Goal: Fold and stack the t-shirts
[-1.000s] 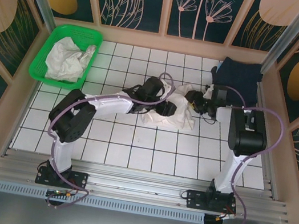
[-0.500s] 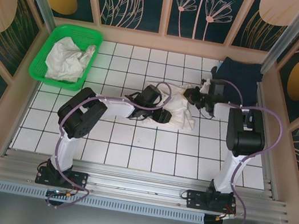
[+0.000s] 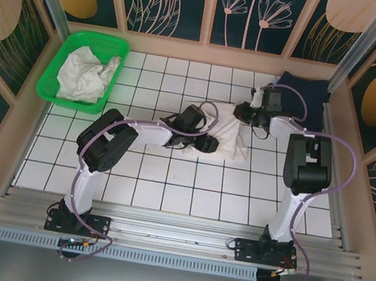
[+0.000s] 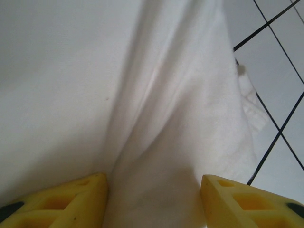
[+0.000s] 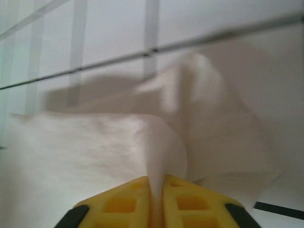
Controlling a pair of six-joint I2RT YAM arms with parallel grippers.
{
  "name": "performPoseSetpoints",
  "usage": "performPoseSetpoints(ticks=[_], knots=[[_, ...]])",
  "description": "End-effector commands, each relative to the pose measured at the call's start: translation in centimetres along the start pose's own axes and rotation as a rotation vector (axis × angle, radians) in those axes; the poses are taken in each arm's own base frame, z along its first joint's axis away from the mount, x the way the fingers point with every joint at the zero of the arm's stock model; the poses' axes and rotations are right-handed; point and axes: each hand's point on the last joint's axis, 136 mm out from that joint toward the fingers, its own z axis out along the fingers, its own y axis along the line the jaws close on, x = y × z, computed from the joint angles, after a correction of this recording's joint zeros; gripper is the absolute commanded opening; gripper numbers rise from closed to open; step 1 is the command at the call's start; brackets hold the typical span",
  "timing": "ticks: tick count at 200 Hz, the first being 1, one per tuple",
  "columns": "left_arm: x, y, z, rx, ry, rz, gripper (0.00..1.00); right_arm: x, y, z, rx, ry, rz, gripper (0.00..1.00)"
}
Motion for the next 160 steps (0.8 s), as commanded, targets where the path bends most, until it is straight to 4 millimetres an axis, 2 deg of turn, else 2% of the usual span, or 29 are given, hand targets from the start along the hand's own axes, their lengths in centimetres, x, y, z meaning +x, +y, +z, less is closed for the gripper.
performPoseSetpoints(ticks=[1, 5, 15, 30, 54, 68, 83, 100, 124, 160], knots=[[2.5, 0.8, 0.4, -0.008, 0.098, -0.036, 0.55, -1.7, -2.2, -0.6, 0.1, -0.029, 0.005, 0.33], [2.3, 0.7, 0.2, -0.008, 0.093, -0.033, 0.55, -1.9, -1.9, -0.9, 0.102, -0.038, 0.002, 0.38], [1.5, 0.4, -0.6, -0.004, 0.077, -0.025, 0.58, -2.5, -1.1, -1.8, 0.107, -0.064, -0.013, 0.61], [0.0, -0.2, -2.1, 0.004, 0.042, -0.015, 0.62, -2.8, -0.3, -3.5, 0.145, -0.103, -0.026, 0.67], [-2.5, -0.8, -4.9, 0.006, -0.028, 0.003, 0.7, -1.4, 0.0, -5.9, 0.181, -0.153, 0.024, 0.69], [-3.4, -0.6, -6.1, -0.004, -0.056, 0.005, 0.71, 0.9, 0.6, -5.8, 0.127, -0.14, 0.046, 0.71], [-3.9, 0.5, -6.9, -0.023, -0.077, -0.007, 0.72, 3.4, -0.1, -5.1, 0.146, -0.122, 0.079, 0.73], [-3.8, 2.7, -7.0, -0.057, -0.076, -0.044, 0.72, 5.3, -0.2, -3.4, 0.114, -0.068, 0.098, 0.73], [-3.6, 5.7, -6.6, -0.103, -0.066, -0.089, 0.7, 5.9, -0.2, -2.1, 0.102, -0.047, 0.099, 0.73], [-3.1, 7.3, -5.5, -0.112, -0.046, -0.107, 0.69, 6.3, 0.8, -0.5, 0.124, -0.012, 0.074, 0.66]])
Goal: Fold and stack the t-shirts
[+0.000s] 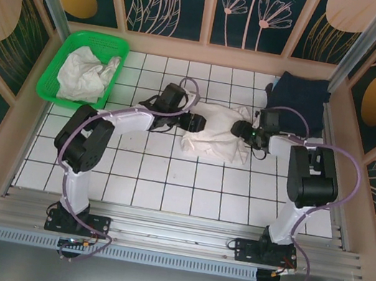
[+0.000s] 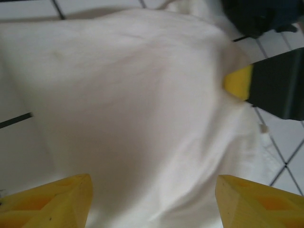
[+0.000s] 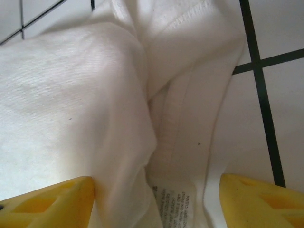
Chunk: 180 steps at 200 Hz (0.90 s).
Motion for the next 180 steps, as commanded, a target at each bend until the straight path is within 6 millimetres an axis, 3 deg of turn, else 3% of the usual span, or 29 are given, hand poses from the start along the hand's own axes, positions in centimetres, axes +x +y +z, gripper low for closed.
performPoseSetpoints(ticks=[1, 72, 101, 120, 129, 180], knots=[[1.6, 0.9, 1.3, -0.012, 0.053, 0.0, 0.69, 0.8, 1.4, 1.7, 0.0, 0.028, -0.016, 0.66], [1.7, 1.2, 2.6, 0.02, 0.075, -0.01, 0.67, 1.6, 2.9, 3.4, 0.096, 0.057, -0.058, 0.48], [1.8, 1.5, 2.4, 0.017, 0.075, -0.008, 0.66, 0.7, 3.0, 3.0, 0.101, 0.035, -0.069, 0.27], [1.7, 1.8, 1.9, 0.01, 0.069, -0.01, 0.66, -0.8, 4.0, 1.9, 0.095, 0.002, -0.11, 0.12], [1.5, 2.0, 1.6, 0.009, 0.063, -0.011, 0.66, -1.8, 4.4, 1.1, 0.095, -0.022, -0.14, 0.0], [0.6, 2.5, -0.4, -0.001, 0.024, -0.019, 0.65, -7.3, 7.9, -5.5, 0.073, -0.257, -0.321, 0.0]])
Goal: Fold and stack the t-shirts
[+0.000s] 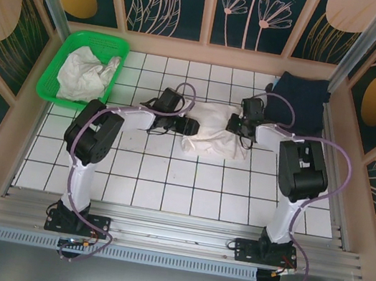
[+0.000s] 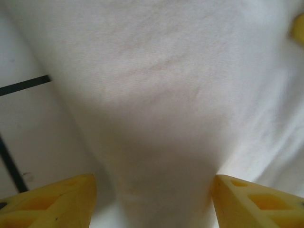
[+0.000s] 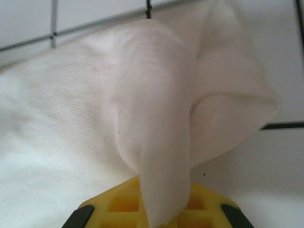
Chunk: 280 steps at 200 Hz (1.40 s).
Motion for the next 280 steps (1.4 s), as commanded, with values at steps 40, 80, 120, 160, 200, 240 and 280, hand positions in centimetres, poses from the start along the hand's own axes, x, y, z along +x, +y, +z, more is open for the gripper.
performPoseSetpoints(ticks=[40, 80, 120, 160, 200, 240, 280], knots=[[-2.0, -0.6, -3.2, 0.011, -0.067, 0.028, 0.65, -8.6, -0.1, -7.1, 0.111, -0.245, -0.155, 0.0], [-2.1, -0.2, -3.4, 0.002, -0.069, 0.024, 0.64, -14.2, -1.9, -10.1, 0.207, -0.32, -0.161, 0.0], [-1.8, 0.2, -3.2, -0.001, -0.06, 0.021, 0.64, -20.3, -7.3, -13.4, 0.293, -0.395, -0.079, 0.0], [-1.2, 0.2, -2.7, 0.019, -0.049, 0.005, 0.64, -20.5, -15.8, -11.8, 0.34, -0.458, 0.025, 0.0], [-0.7, 0.4, -2.5, 0.017, -0.035, 0.004, 0.64, -20.3, -23.7, -9.6, 0.244, -0.491, 0.147, 0.0], [-0.6, 0.4, -2.3, 0.026, -0.034, 0.002, 0.64, -21.4, -24.7, -8.3, 0.159, -0.473, 0.096, 0.0], [-0.9, 0.2, -2.2, 0.037, -0.041, -0.003, 0.64, -22.9, -23.2, -10.5, 0.12, -0.547, 0.036, 0.0]])
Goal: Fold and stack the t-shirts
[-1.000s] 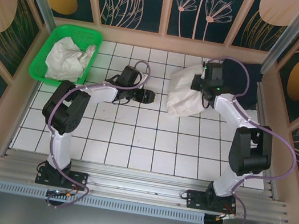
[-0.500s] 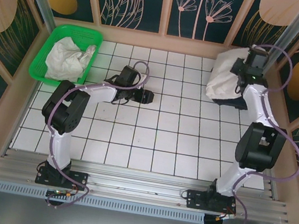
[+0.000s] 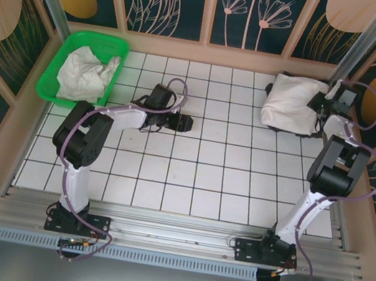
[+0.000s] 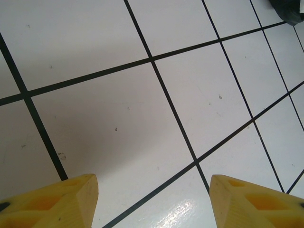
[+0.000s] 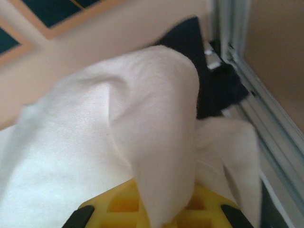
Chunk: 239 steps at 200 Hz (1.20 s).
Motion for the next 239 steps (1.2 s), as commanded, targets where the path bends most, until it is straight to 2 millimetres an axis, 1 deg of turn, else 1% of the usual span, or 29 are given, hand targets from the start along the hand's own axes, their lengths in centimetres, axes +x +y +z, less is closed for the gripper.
performPoseSetpoints(ticks=[1, 13, 24, 28, 32, 33, 36, 44, 57, 73, 78, 80, 86, 90, 103, 116, 133, 149, 156, 164, 172, 181, 191, 196, 201, 203, 211, 223, 239], knots=[[-0.1, 0.0, 0.3, 0.024, -0.007, 0.003, 0.64, -5.2, 2.9, -2.4, -0.092, -0.159, -0.08, 0.0], [-0.2, -0.1, 0.3, 0.026, -0.01, 0.003, 0.64, -5.5, 2.4, -2.3, -0.089, -0.173, -0.085, 0.0], [-0.2, -0.1, 0.2, 0.025, -0.009, 0.003, 0.64, -5.4, 1.6, -1.6, -0.085, -0.175, -0.08, 0.0], [-0.2, -0.2, 0.1, 0.024, -0.011, 0.005, 0.64, -5.2, 1.1, -1.2, -0.079, -0.169, -0.075, 0.0], [-0.3, -0.1, 0.0, 0.022, -0.013, 0.005, 0.64, -4.6, 0.5, -0.5, -0.069, -0.15, -0.067, 0.0], [-0.2, -0.1, 0.0, 0.021, -0.013, 0.004, 0.64, -4.8, 0.5, -0.4, -0.068, -0.154, -0.067, 0.0], [-0.3, -0.1, -0.1, 0.019, -0.014, 0.006, 0.64, -4.3, 0.0, 0.1, -0.059, -0.138, -0.061, 0.0], [-0.3, -0.1, -0.2, 0.015, -0.015, 0.006, 0.64, -3.8, -0.9, 1.2, -0.044, -0.111, -0.051, 0.0], [-0.4, -0.1, -0.4, 0.01, -0.022, 0.007, 0.64, -3.5, -1.6, 2.6, -0.043, -0.071, -0.051, 0.0], [-0.5, -0.1, -0.5, 0.008, -0.028, 0.004, 0.64, -2.9, -2.8, 4.1, 0.002, -0.016, -0.033, 0.0], [-0.5, -0.2, -0.5, 0.012, -0.03, 0.003, 0.64, -2.5, -3.1, 4.5, 0.014, 0.013, -0.022, 0.05], [-0.4, -0.2, -0.5, 0.011, -0.03, 0.001, 0.64, -2.1, -3.3, 4.7, 0.019, 0.032, -0.016, 0.09], [-0.5, -0.3, -0.6, 0.018, -0.033, 0.0, 0.64, -1.9, -3.5, 5.0, 0.028, 0.062, -0.013, 0.2], [-0.4, -0.3, -0.5, 0.022, -0.032, 0.0, 0.64, -1.6, -3.6, 5.2, 0.034, 0.083, -0.01, 0.25], [-0.5, -0.5, -0.5, 0.031, -0.032, -0.002, 0.64, -1.1, -4.1, 5.4, 0.058, 0.118, -0.007, 0.34], [-0.6, -0.5, -0.6, 0.028, -0.032, 0.001, 0.64, -1.6, -3.9, 4.6, 0.063, 0.113, -0.012, 0.45], [-1.2, -0.8, -1.1, 0.02, -0.045, 0.011, 0.65, -3.0, -3.6, 3.1, 0.084, 0.079, -0.012, 0.67], [-2.0, -1.2, -2.2, 0.015, -0.082, 0.02, 0.71, -4.4, -3.3, 1.2, 0.113, 0.039, -0.002, 0.86], [-2.3, -1.4, -2.8, 0.013, -0.103, 0.022, 0.73, -4.8, -3.1, 0.5, 0.12, 0.021, -0.005, 0.92], [-2.6, -1.7, -3.6, 0.01, -0.132, 0.027, 0.78, -4.7, -2.9, -0.3, 0.131, 0.009, -0.01, 0.98], [-3.0, -1.8, -4.4, 0.003, -0.16, 0.032, 0.83, -4.4, -2.7, -1.0, 0.135, 0.001, -0.018, 0.99], [-3.3, -1.8, -5.2, -0.015, -0.189, 0.037, 0.88, -3.5, -2.6, -1.7, 0.14, 0.002, -0.021, 0.99], [-3.8, -1.8, -6.2, -0.038, -0.223, 0.047, 0.98, -2.8, -2.4, -2.6, 0.143, -0.01, -0.022, 0.99], [-4.1, -1.9, -6.6, -0.046, -0.241, 0.054, 0.98, -2.2, -2.2, -3.0, 0.14, -0.013, -0.02, 0.99], [-4.1, -1.6, -6.7, -0.059, -0.249, 0.055, 0.98, -1.9, -1.9, -3.5, 0.131, -0.026, -0.017, 0.99], [-4.7, -2.1, -7.5, -0.053, -0.275, 0.066, 0.99, -1.8, -1.7, -3.7, 0.127, -0.03, -0.015, 0.99], [-5.3, -2.6, -8.7, -0.054, -0.318, 0.082, 0.98, -1.4, -1.1, -4.4, 0.104, -0.052, -0.006, 0.99], [-6.0, -2.8, -10.3, -0.079, -0.379, 0.094, 0.99, -1.1, 0.3, -5.6, 0.06, -0.093, -0.005, 0.99], [-6.9, -2.7, -12.8, -0.13, -0.464, 0.111, 0.99, -0.5, 2.0, -7.0, 0.048, -0.126, -0.036, 0.99]])
